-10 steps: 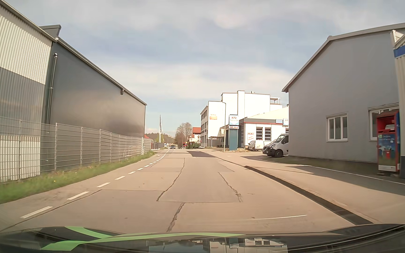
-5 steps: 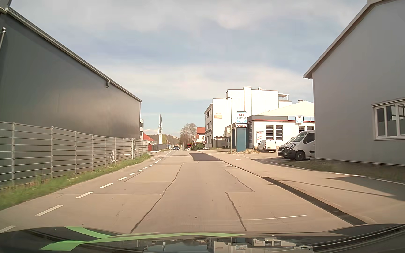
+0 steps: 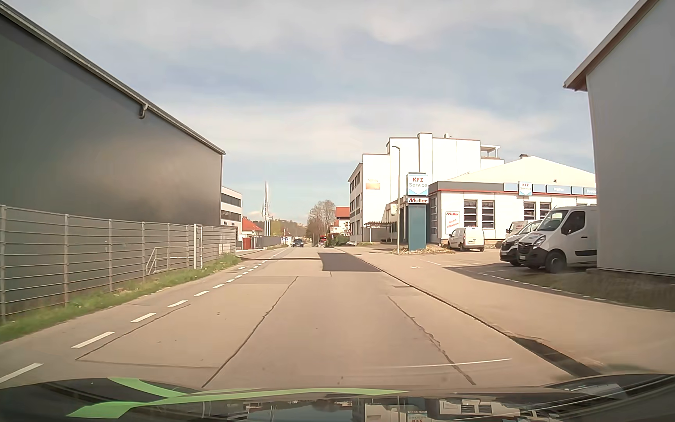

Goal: Follow the waypoints while adhering to traffic rules and regulations

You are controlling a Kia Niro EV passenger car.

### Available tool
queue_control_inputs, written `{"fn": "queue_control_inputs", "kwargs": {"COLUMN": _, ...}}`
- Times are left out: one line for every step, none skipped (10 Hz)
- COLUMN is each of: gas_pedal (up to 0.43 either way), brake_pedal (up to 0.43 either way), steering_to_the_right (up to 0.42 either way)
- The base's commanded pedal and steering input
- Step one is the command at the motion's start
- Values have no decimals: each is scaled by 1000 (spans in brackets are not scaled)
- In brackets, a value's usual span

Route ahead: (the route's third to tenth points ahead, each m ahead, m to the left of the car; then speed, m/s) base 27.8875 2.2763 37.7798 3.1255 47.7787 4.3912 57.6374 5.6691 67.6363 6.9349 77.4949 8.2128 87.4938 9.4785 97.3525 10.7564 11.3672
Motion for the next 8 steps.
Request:
{"fn": "queue_control_inputs", "kwargs": {"gas_pedal": 110, "brake_pedal": 0, "steering_to_the_right": -19}}
{"fn": "queue_control_inputs", "kwargs": {"gas_pedal": 110, "brake_pedal": 0, "steering_to_the_right": -21}}
{"fn": "queue_control_inputs", "kwargs": {"gas_pedal": 110, "brake_pedal": 0, "steering_to_the_right": -23}}
{"fn": "queue_control_inputs", "kwargs": {"gas_pedal": 110, "brake_pedal": 0, "steering_to_the_right": -24}}
{"fn": "queue_control_inputs", "kwargs": {"gas_pedal": 98, "brake_pedal": 0, "steering_to_the_right": -23}}
{"fn": "queue_control_inputs", "kwargs": {"gas_pedal": 59, "brake_pedal": 0, "steering_to_the_right": -22}}
{"fn": "queue_control_inputs", "kwargs": {"gas_pedal": 20, "brake_pedal": 0, "steering_to_the_right": -21}}
{"fn": "queue_control_inputs", "kwargs": {"gas_pedal": 28, "brake_pedal": 0, "steering_to_the_right": -22}}
